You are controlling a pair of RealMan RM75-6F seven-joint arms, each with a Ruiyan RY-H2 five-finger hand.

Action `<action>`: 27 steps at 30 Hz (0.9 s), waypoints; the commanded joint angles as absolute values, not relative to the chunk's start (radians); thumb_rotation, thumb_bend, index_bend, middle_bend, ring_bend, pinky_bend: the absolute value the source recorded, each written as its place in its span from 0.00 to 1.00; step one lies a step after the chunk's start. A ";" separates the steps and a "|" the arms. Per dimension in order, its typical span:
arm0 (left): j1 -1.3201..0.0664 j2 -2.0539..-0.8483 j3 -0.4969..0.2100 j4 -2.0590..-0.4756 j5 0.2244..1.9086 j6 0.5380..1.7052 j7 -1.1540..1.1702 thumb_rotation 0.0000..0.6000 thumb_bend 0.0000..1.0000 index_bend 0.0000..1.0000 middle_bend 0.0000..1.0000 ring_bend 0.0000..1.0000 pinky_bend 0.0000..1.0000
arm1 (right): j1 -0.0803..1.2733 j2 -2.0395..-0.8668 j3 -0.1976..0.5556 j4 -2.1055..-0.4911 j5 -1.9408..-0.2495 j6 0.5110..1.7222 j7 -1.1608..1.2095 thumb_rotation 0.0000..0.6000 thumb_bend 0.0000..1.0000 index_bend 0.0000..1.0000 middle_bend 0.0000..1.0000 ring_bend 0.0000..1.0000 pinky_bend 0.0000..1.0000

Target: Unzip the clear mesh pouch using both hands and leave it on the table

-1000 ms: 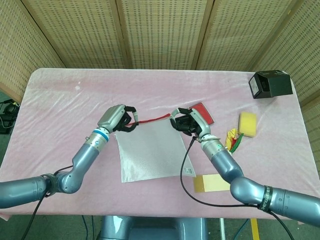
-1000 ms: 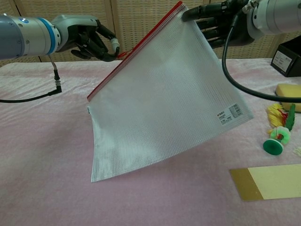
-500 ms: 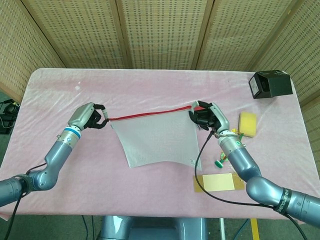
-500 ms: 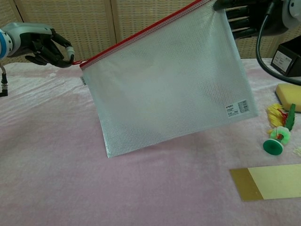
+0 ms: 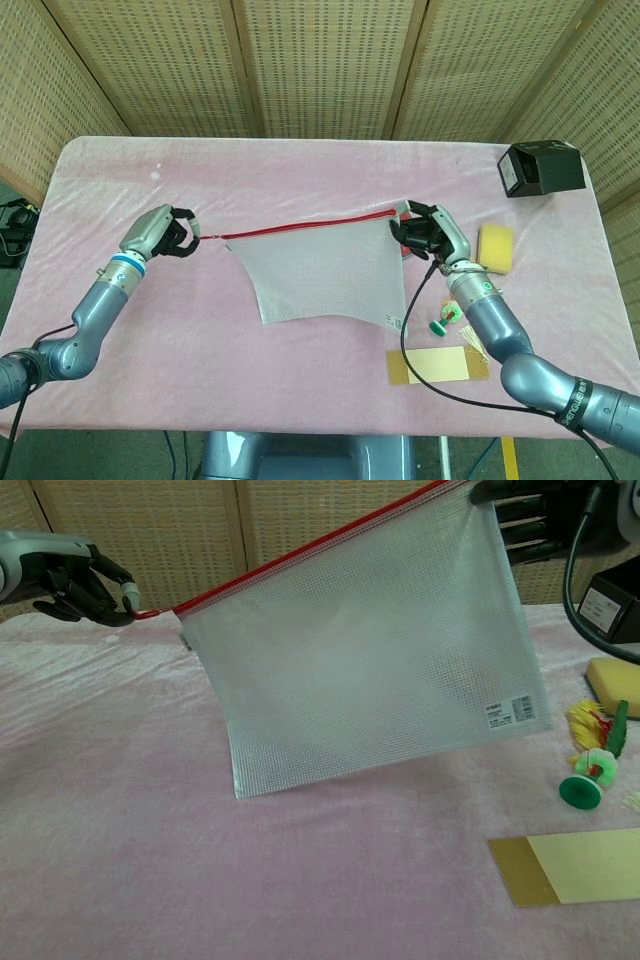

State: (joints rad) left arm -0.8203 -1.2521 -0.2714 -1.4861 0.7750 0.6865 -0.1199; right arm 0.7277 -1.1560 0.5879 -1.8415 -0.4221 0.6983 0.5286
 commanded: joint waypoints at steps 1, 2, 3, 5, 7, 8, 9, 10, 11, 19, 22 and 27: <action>-0.820 -1.256 -0.273 -1.482 0.779 0.686 -0.124 1.00 0.73 0.77 0.95 0.92 1.00 | 0.728 -1.155 0.577 -1.830 -0.438 0.691 0.520 1.00 0.56 0.58 0.94 0.93 1.00; -0.819 -1.257 -0.273 -1.482 0.780 0.686 -0.127 1.00 0.62 0.68 0.95 0.92 1.00 | 0.730 -1.155 0.567 -1.825 -0.449 0.696 0.506 1.00 0.46 0.48 0.93 0.93 1.00; -0.818 -1.257 -0.274 -1.481 0.782 0.686 -0.129 1.00 0.42 0.51 0.95 0.92 1.00 | 0.731 -1.154 0.561 -1.823 -0.453 0.699 0.498 1.00 0.32 0.35 0.93 0.93 1.00; -0.812 -1.248 -0.275 -1.483 0.790 0.678 -0.140 1.00 0.10 0.16 0.95 0.92 1.00 | 0.741 -1.153 0.520 -1.809 -0.488 0.753 0.423 1.00 0.09 0.13 0.92 0.92 1.00; -0.803 -1.239 -0.281 -1.489 0.806 0.687 -0.152 1.00 0.00 0.00 0.95 0.92 1.00 | 0.745 -1.159 0.485 -1.797 -0.531 0.835 0.348 1.00 0.00 0.02 0.91 0.92 1.00; -0.796 -1.233 -0.283 -1.493 0.819 0.697 -0.158 1.00 0.00 0.00 0.95 0.92 1.00 | 0.744 -1.168 0.464 -1.792 -0.560 0.889 0.303 1.00 0.00 0.00 0.90 0.92 1.00; -0.791 -1.227 -0.284 -1.496 0.827 0.705 -0.158 1.00 0.00 0.00 0.94 0.92 1.00 | 0.743 -1.168 0.448 -1.786 -0.584 0.921 0.268 1.00 0.00 0.00 0.90 0.92 1.00; -0.787 -1.223 -0.284 -1.500 0.833 0.710 -0.159 1.00 0.00 0.00 0.94 0.92 1.00 | 0.740 -1.173 0.440 -1.786 -0.598 0.943 0.251 1.00 0.00 0.00 0.89 0.91 1.00; -0.781 -1.215 -0.284 -1.506 0.843 0.721 -0.159 1.00 0.00 0.00 0.94 0.92 1.00 | 0.735 -1.175 0.425 -1.783 -0.627 0.976 0.221 1.00 0.00 0.00 0.89 0.91 1.00; -0.660 -1.122 -0.270 -1.615 0.979 0.976 -0.110 1.00 0.00 0.00 0.87 0.87 0.99 | 0.599 -1.149 0.229 -1.687 -1.059 1.251 0.039 1.00 0.00 0.02 0.67 0.73 0.90; -0.585 -1.106 -0.237 -1.669 1.048 1.137 -0.039 1.00 0.00 0.00 0.63 0.64 0.79 | 0.539 -1.130 0.153 -1.624 -1.219 1.324 0.025 1.00 0.00 0.04 0.40 0.49 0.58; -0.472 -1.030 -0.153 -1.801 1.071 1.294 0.150 1.00 0.00 0.00 0.00 0.00 0.02 | 0.430 -1.086 0.058 -1.584 -1.351 1.427 -0.021 1.00 0.00 0.02 0.01 0.01 0.02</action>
State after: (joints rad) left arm -0.5624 -1.0857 -0.2126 -1.7067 1.0250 1.1857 0.0333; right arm 0.5151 -1.1198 0.1381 -1.6339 -1.2628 1.3397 0.0257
